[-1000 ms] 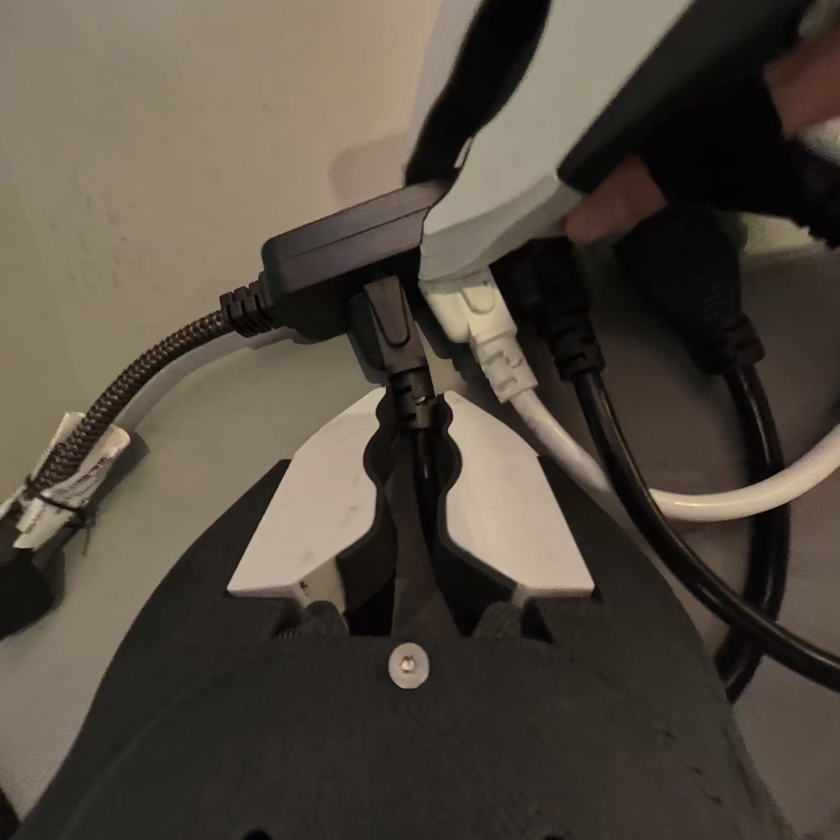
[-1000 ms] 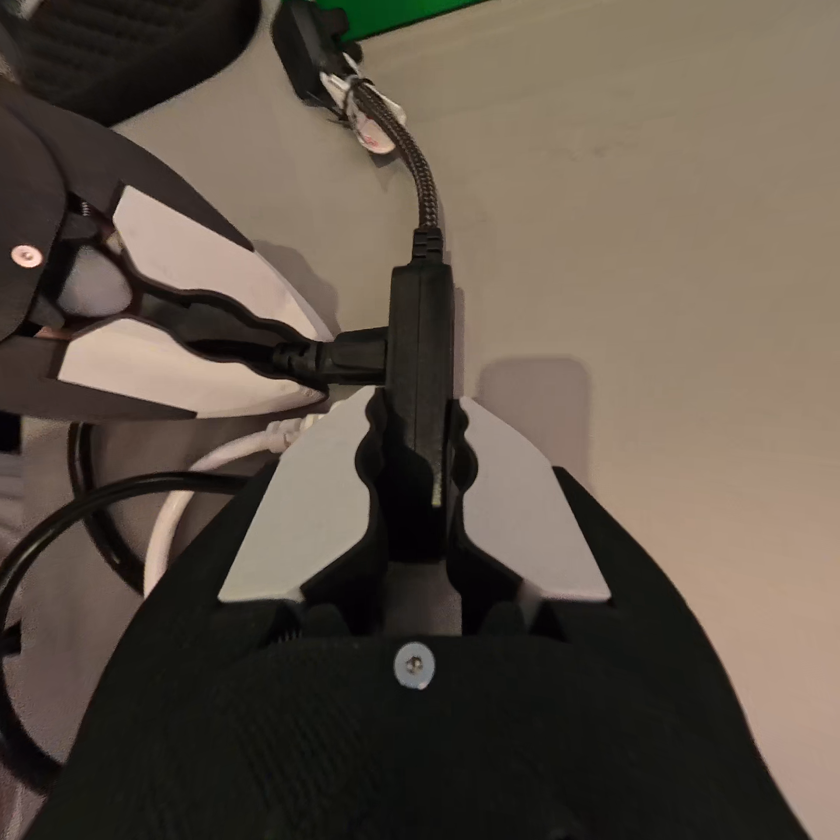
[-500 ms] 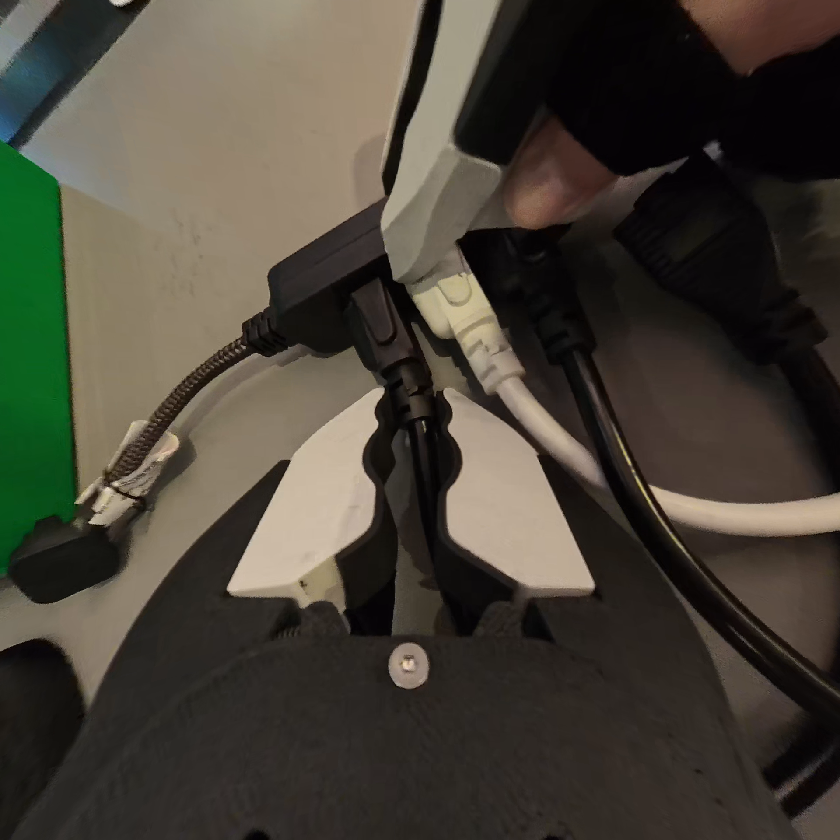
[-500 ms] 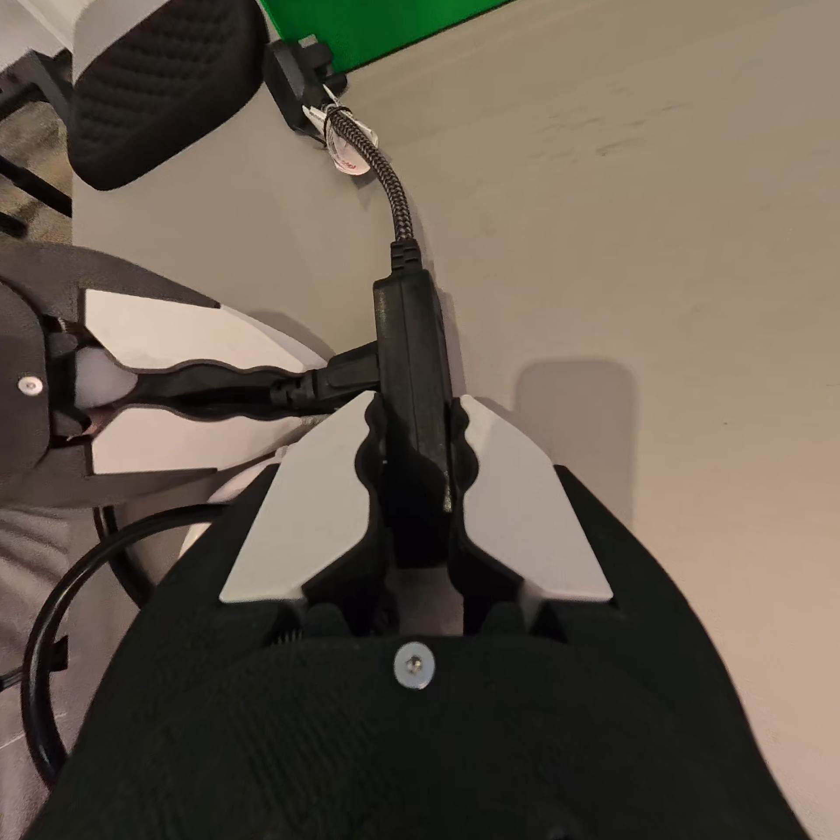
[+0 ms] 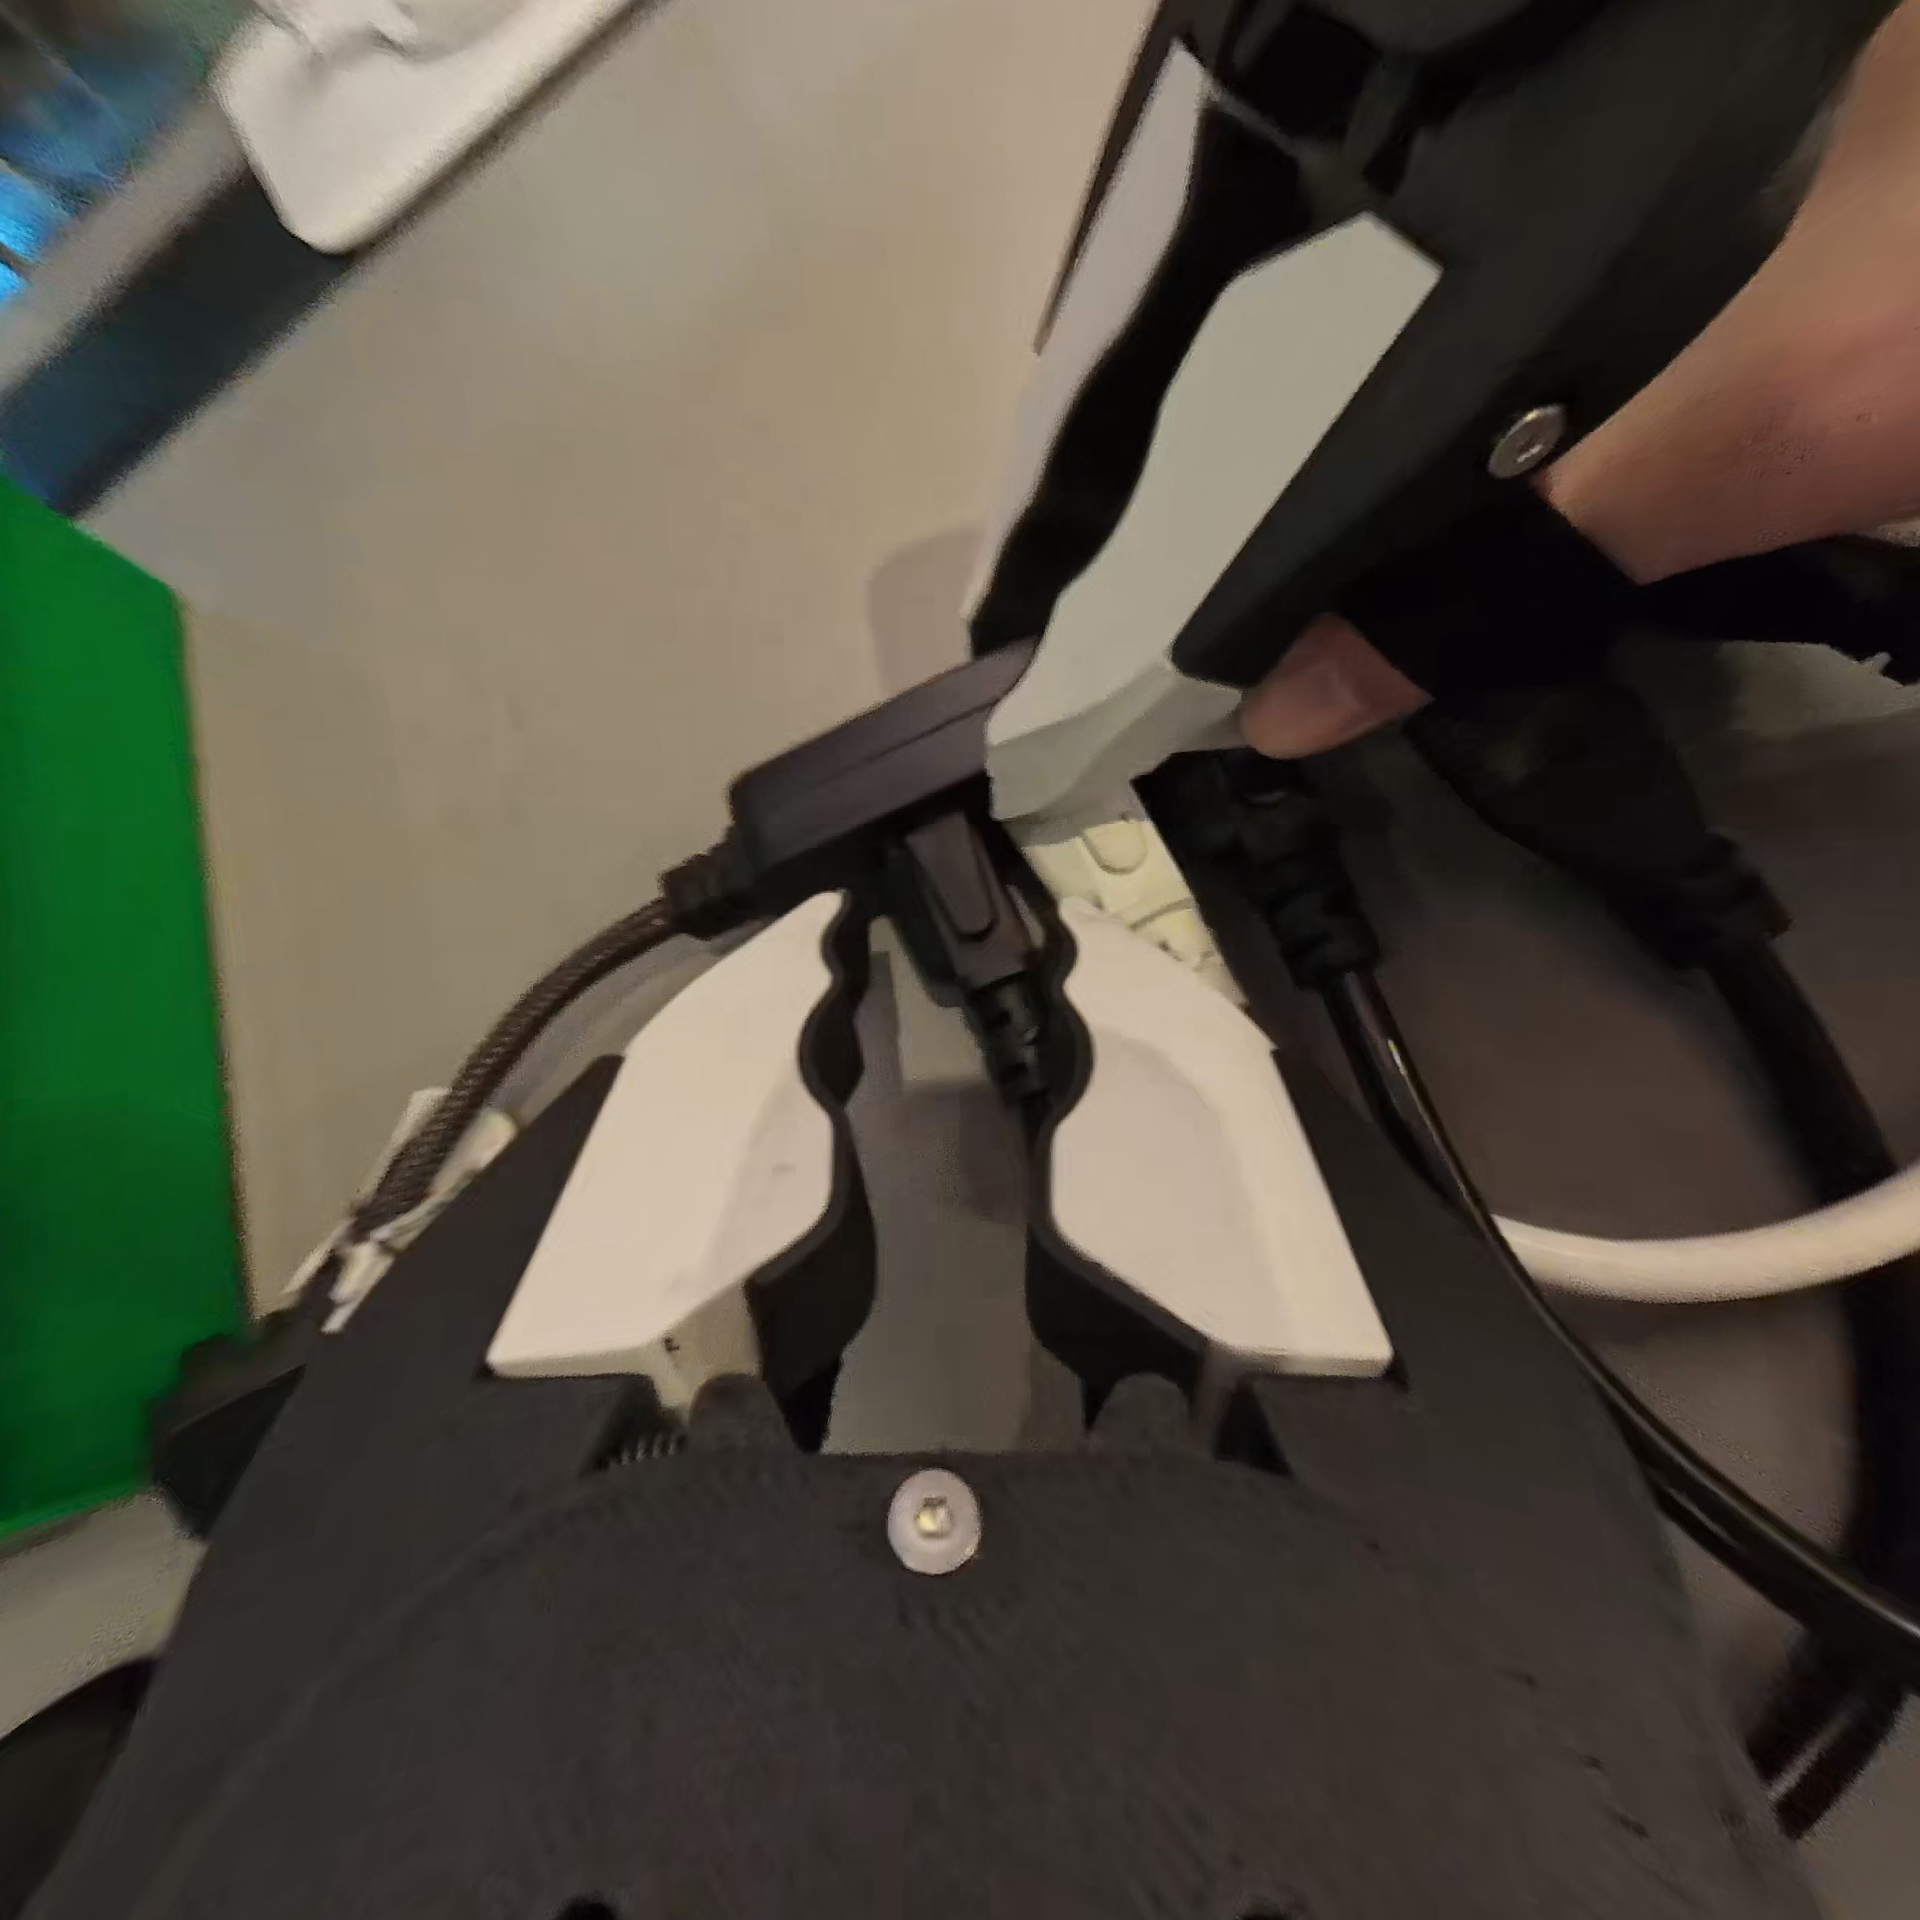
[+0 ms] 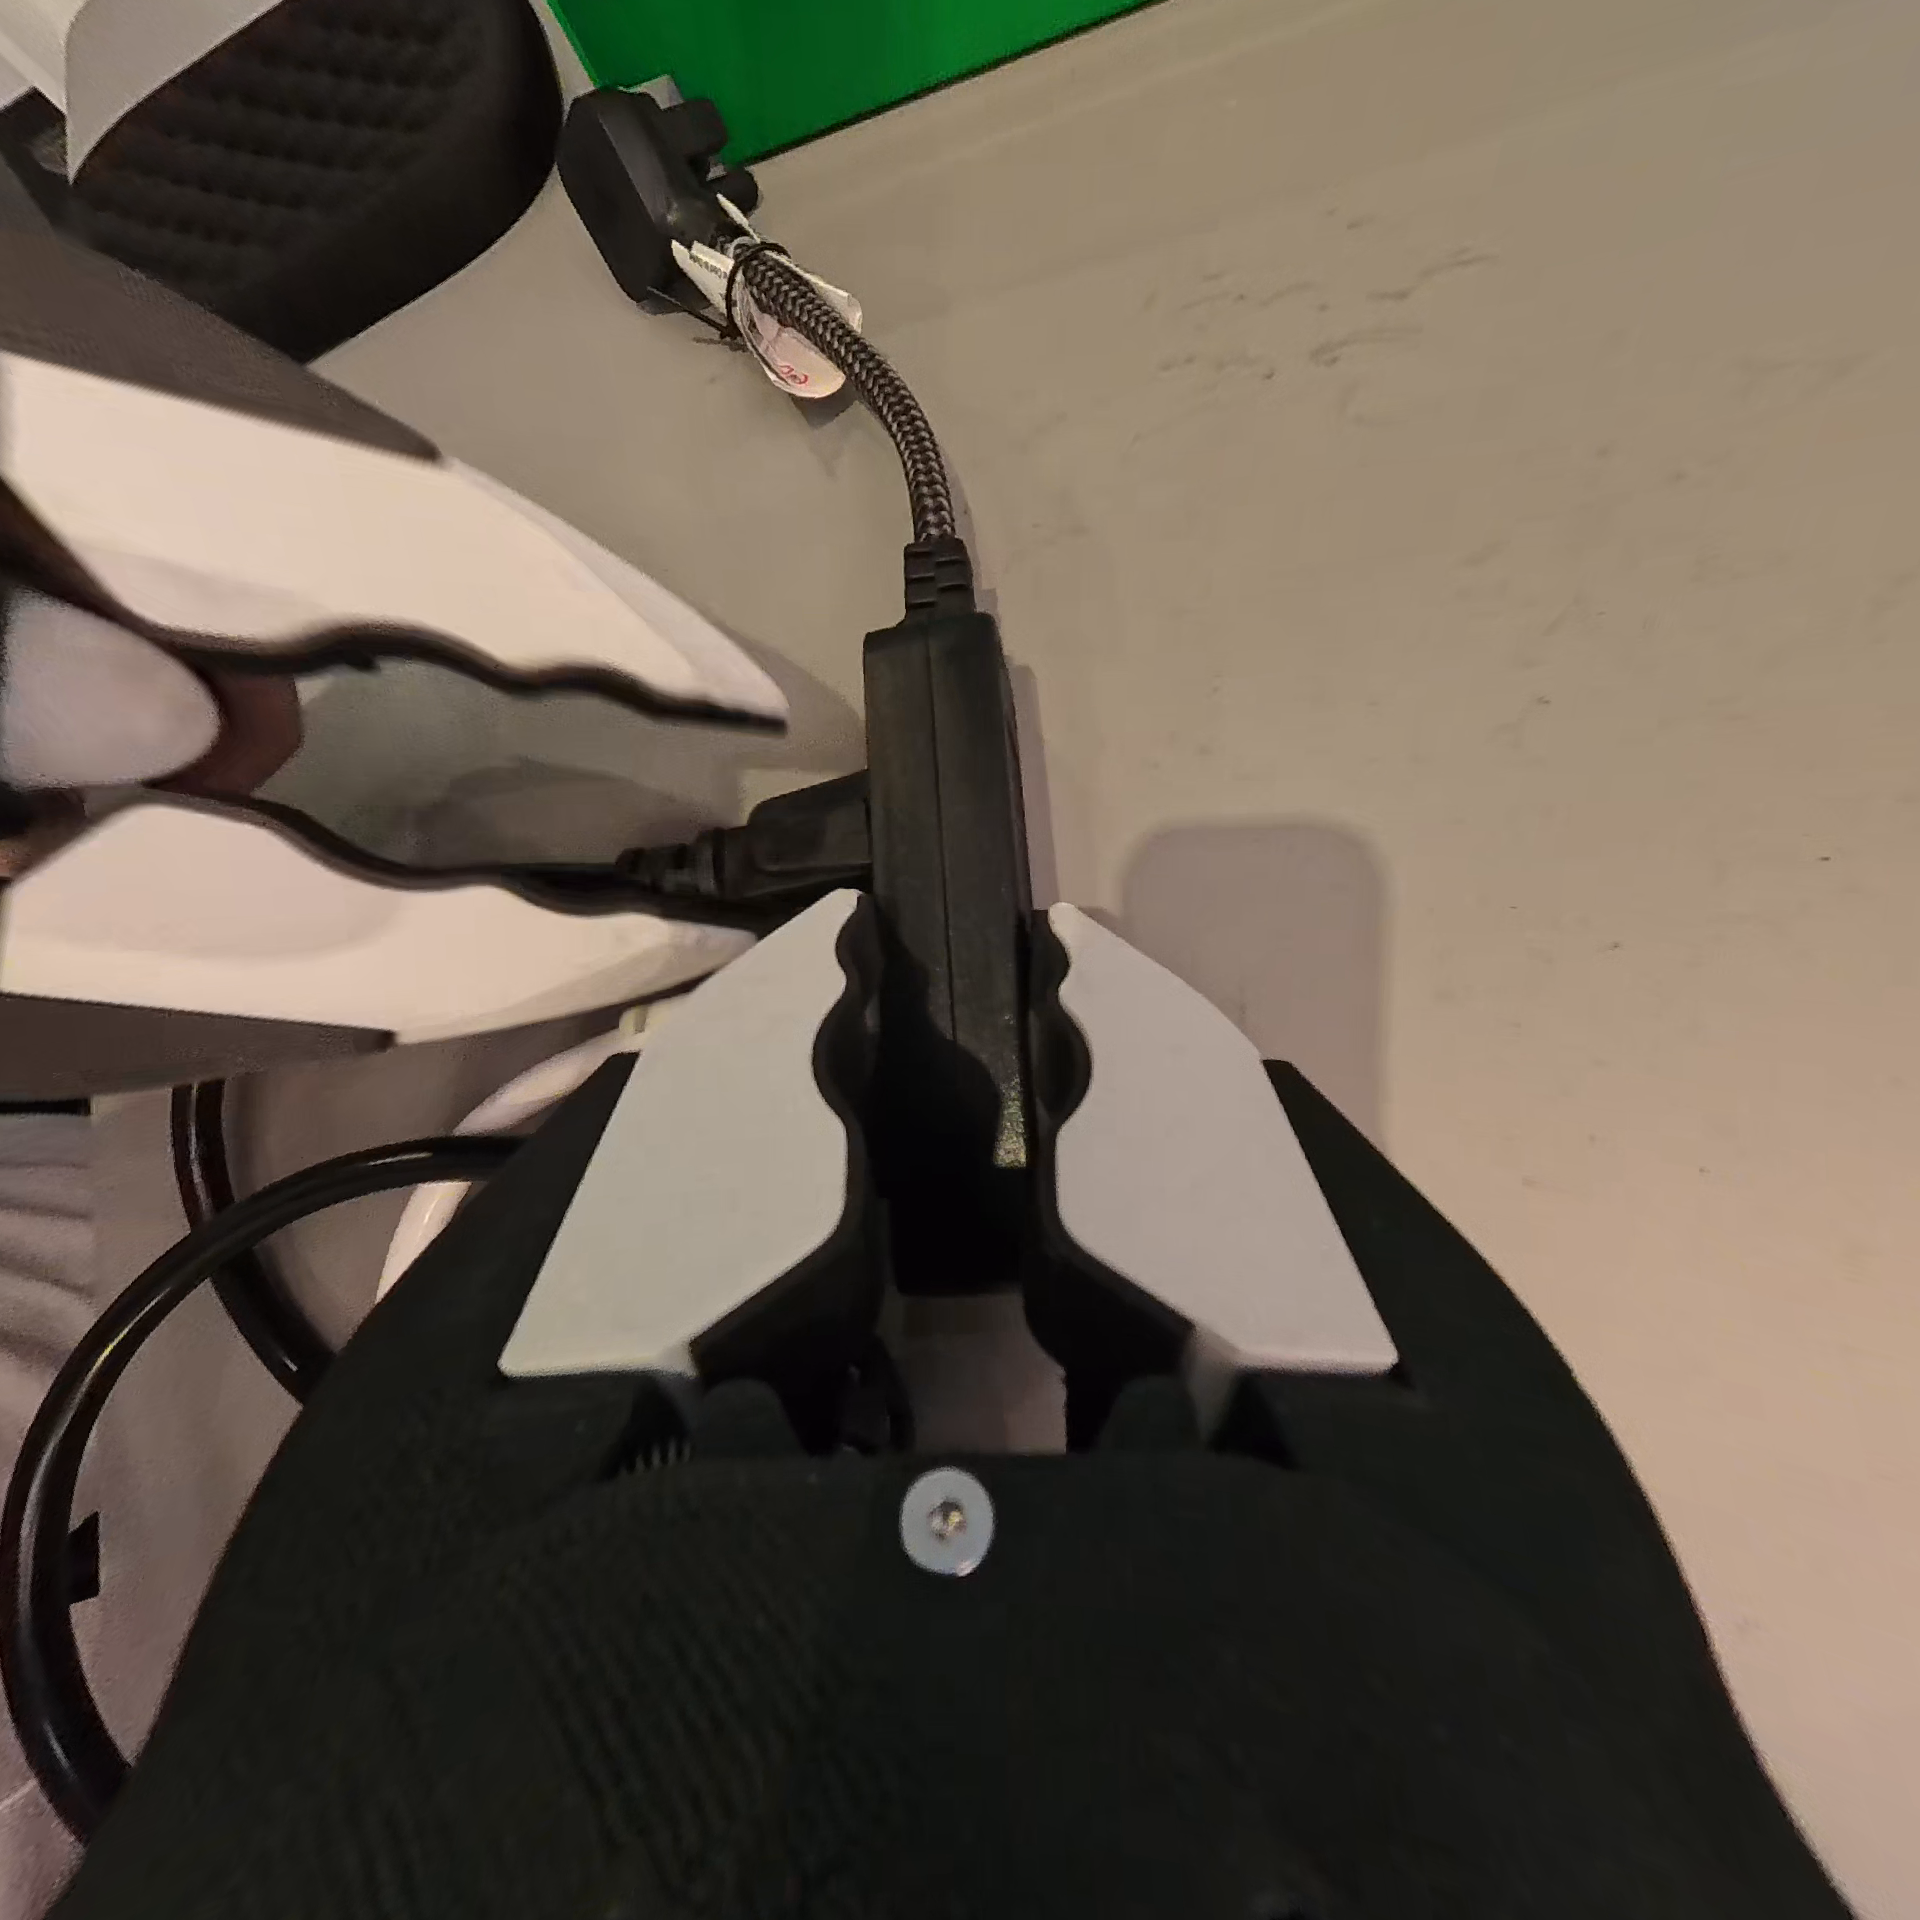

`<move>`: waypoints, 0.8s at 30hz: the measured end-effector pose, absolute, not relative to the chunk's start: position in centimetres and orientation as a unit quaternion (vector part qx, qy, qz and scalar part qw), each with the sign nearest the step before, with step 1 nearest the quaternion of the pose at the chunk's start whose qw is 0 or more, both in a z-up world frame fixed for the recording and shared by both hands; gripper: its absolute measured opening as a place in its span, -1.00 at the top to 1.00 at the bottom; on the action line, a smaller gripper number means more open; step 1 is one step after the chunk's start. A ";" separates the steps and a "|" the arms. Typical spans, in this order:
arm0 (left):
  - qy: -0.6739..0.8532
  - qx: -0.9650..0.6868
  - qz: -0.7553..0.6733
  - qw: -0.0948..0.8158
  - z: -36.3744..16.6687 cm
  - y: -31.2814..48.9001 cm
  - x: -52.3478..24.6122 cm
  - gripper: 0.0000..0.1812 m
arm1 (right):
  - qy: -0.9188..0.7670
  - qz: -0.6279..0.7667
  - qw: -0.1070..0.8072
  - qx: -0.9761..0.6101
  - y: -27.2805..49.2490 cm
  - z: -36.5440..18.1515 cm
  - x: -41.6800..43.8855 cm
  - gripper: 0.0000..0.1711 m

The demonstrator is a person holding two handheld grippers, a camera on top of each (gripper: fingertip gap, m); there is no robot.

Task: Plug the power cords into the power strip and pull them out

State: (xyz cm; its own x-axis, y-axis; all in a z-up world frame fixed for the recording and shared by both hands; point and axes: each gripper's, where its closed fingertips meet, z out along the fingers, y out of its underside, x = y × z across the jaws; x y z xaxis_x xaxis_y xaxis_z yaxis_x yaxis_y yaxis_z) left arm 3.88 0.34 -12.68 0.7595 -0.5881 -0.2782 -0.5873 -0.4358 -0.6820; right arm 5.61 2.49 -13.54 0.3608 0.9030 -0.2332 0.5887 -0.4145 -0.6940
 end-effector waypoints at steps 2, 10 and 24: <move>0.350 -0.852 -0.016 0.390 -13.2 0.4 4.3 0.79 | -0.475 0.300 0.262 -0.785 2.6 -13.5 5.7 0.63; 0.341 -0.843 -0.013 0.415 -13.1 -0.2 4.2 0.90 | -0.480 0.298 0.261 -0.783 2.6 -13.6 5.7 0.63; 0.419 -0.797 -0.056 0.433 -10.9 1.2 3.6 0.72 | -0.432 0.341 0.243 -0.799 5.0 -13.5 7.5 0.62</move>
